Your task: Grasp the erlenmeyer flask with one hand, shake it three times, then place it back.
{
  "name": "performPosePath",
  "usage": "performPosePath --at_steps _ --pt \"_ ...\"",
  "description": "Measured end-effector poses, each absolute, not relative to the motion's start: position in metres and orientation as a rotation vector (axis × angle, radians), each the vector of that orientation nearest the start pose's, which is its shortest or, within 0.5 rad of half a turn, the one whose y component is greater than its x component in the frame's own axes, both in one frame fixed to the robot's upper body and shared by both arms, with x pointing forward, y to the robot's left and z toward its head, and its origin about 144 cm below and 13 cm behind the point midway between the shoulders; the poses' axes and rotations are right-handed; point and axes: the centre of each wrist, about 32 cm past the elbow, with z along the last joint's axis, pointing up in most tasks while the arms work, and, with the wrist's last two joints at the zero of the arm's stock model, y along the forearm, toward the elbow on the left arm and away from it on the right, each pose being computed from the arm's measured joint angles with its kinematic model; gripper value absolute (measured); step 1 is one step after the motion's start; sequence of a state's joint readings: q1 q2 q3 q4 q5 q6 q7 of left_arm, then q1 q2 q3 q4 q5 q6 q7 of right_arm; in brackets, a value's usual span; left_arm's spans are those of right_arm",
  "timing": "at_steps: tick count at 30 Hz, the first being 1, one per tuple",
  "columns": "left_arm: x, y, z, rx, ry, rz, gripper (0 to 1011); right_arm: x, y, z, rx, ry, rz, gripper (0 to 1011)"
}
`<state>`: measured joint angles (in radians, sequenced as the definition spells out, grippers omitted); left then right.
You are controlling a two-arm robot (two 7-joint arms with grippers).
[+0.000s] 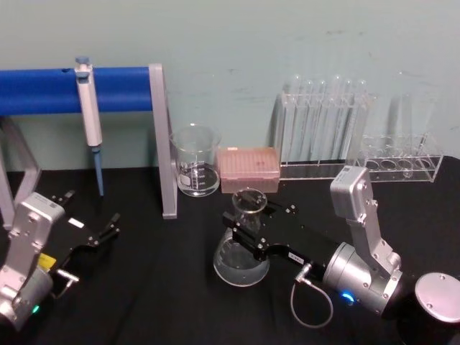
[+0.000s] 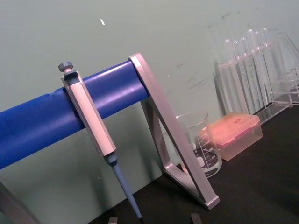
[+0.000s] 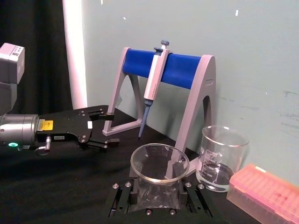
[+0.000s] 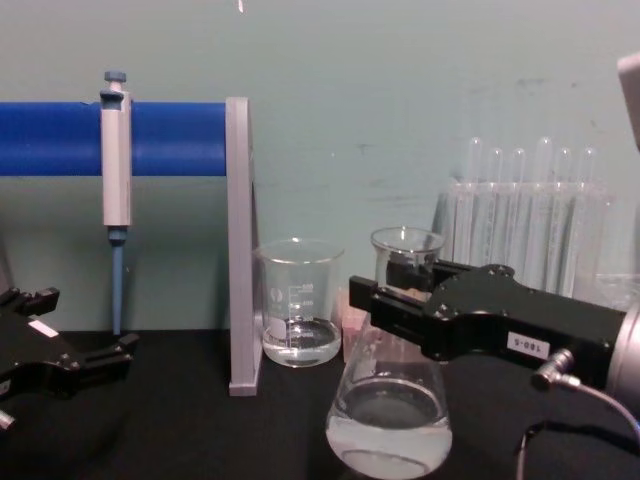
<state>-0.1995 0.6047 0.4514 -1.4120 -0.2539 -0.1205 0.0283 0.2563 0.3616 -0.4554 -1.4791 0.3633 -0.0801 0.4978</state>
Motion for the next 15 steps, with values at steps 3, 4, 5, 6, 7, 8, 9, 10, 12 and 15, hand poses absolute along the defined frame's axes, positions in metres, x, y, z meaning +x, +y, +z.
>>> performPosePath --at_steps 3,4,5,6,7,8,9,10,12,15 --pt "0.4886 0.3097 1.1398 0.305 -0.285 1.248 1001 0.5044 -0.2094 1.1702 -0.001 -0.103 -0.676 451" --pt "0.4886 0.3097 1.1398 0.305 -0.285 1.248 1001 0.5038 -0.2096 1.1703 0.000 -0.103 -0.669 451" --pt "0.4886 0.3097 1.1398 0.305 -0.285 1.248 1001 0.5035 -0.2097 1.1703 0.001 -0.102 -0.664 451" --pt "0.4886 0.3097 1.1398 0.305 -0.285 1.248 1001 0.5031 -0.2097 1.1702 0.002 -0.102 -0.659 451" --pt "0.4886 0.3097 1.1398 0.305 -0.285 1.248 1001 0.5022 -0.2099 1.1701 0.004 -0.102 -0.648 451" --pt "0.4886 0.3097 1.1398 0.304 -0.285 1.248 1001 0.5018 -0.2100 1.1701 0.005 -0.102 -0.642 451" --pt "0.4886 0.3097 1.1398 0.305 -0.285 1.248 1001 0.5013 -0.2101 1.1700 0.006 -0.102 -0.636 451" --pt "0.4886 0.3097 1.1398 0.305 -0.285 1.248 1001 0.5009 -0.2101 1.1700 0.006 -0.103 -0.629 451" --pt "0.4886 0.3097 1.1398 0.305 -0.285 1.248 1001 0.4995 -0.2101 1.1697 0.009 -0.104 -0.610 451" --pt "0.4886 0.3097 1.1398 0.304 -0.285 1.248 1001 0.4972 -0.2096 1.1698 0.012 -0.106 -0.579 451"
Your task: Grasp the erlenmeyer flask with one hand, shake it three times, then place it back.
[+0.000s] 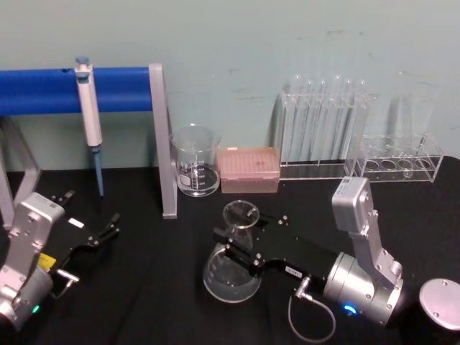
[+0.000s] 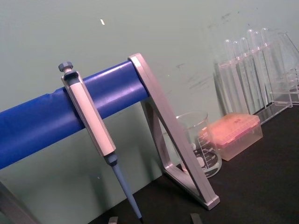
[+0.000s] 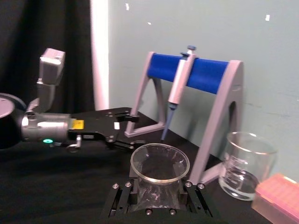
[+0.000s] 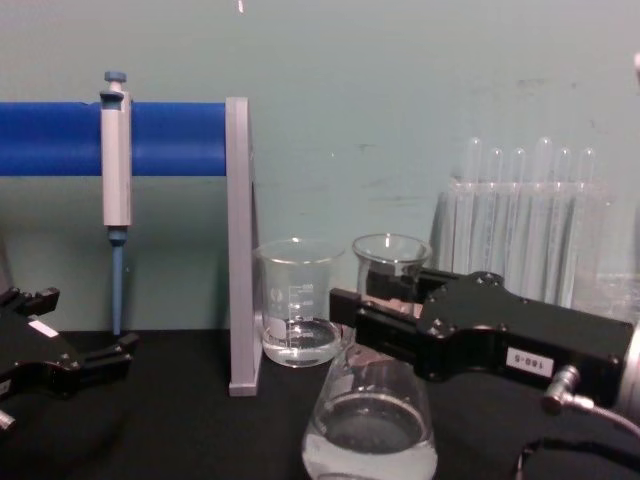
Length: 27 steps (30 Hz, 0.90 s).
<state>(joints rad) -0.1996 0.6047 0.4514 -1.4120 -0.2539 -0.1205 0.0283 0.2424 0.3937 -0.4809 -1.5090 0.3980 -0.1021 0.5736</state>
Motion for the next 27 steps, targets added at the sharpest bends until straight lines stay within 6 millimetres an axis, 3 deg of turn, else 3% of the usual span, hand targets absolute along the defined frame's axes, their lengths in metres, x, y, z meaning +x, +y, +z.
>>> performPosePath --at_steps 16,27 --pt "0.489 0.310 1.140 0.304 -0.285 1.248 1001 0.489 -0.205 1.170 0.013 -0.112 -0.493 451" --pt "0.489 0.310 1.140 0.305 -0.285 1.248 1001 0.486 -0.204 1.167 0.031 -0.125 -0.569 451"
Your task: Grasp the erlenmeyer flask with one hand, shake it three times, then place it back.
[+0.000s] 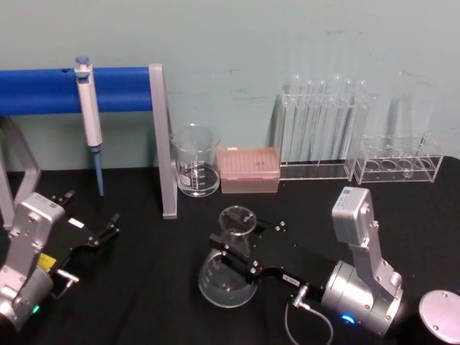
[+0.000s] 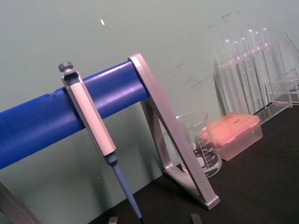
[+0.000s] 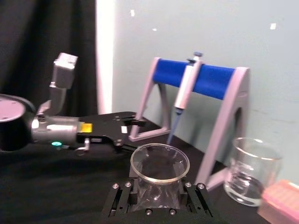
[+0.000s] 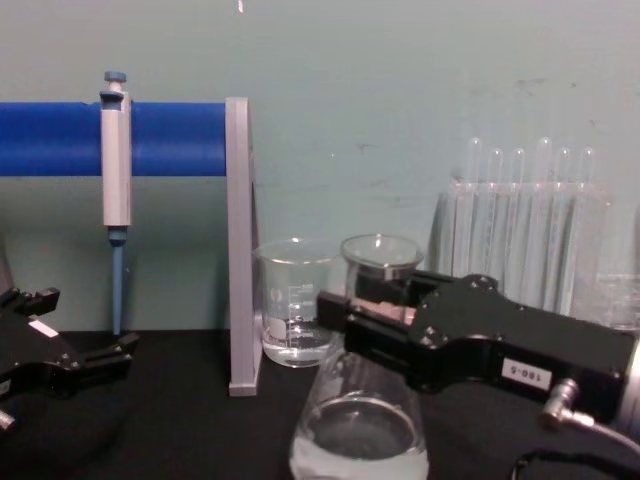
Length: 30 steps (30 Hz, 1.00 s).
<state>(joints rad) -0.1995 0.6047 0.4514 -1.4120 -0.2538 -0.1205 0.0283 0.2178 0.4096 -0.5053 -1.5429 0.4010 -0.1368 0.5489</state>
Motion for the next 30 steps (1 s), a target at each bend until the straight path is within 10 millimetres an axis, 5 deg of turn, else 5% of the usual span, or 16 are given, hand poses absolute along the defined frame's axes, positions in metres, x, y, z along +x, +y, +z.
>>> performPosePath --at_steps 30 --pt "0.4886 0.3097 1.1397 0.305 -0.285 1.248 1001 0.4814 -0.2115 1.1673 0.008 -0.203 -1.065 451"
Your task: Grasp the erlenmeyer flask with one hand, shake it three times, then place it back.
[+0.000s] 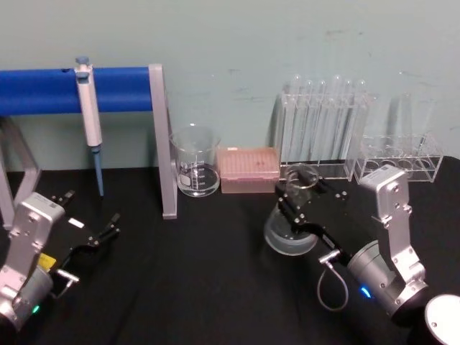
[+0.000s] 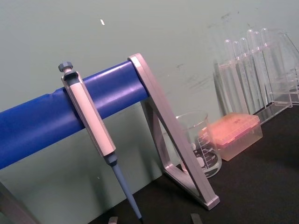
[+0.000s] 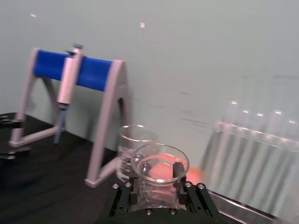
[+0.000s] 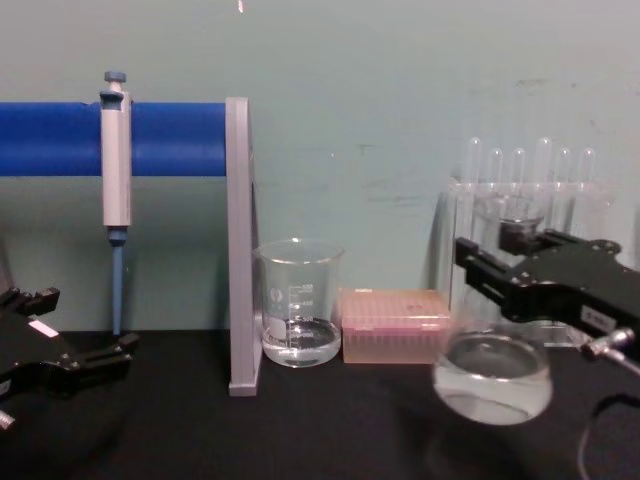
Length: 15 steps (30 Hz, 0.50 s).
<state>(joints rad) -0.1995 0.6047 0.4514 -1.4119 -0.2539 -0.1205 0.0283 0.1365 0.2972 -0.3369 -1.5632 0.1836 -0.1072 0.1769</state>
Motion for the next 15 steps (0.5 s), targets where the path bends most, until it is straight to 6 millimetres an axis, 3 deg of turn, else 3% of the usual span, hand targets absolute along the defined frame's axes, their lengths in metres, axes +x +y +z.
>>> performPosePath --at_steps 15 --pt "0.4886 0.3097 1.1398 0.305 -0.285 1.248 1001 0.4808 -0.2154 1.1699 0.004 -0.180 -1.215 451"
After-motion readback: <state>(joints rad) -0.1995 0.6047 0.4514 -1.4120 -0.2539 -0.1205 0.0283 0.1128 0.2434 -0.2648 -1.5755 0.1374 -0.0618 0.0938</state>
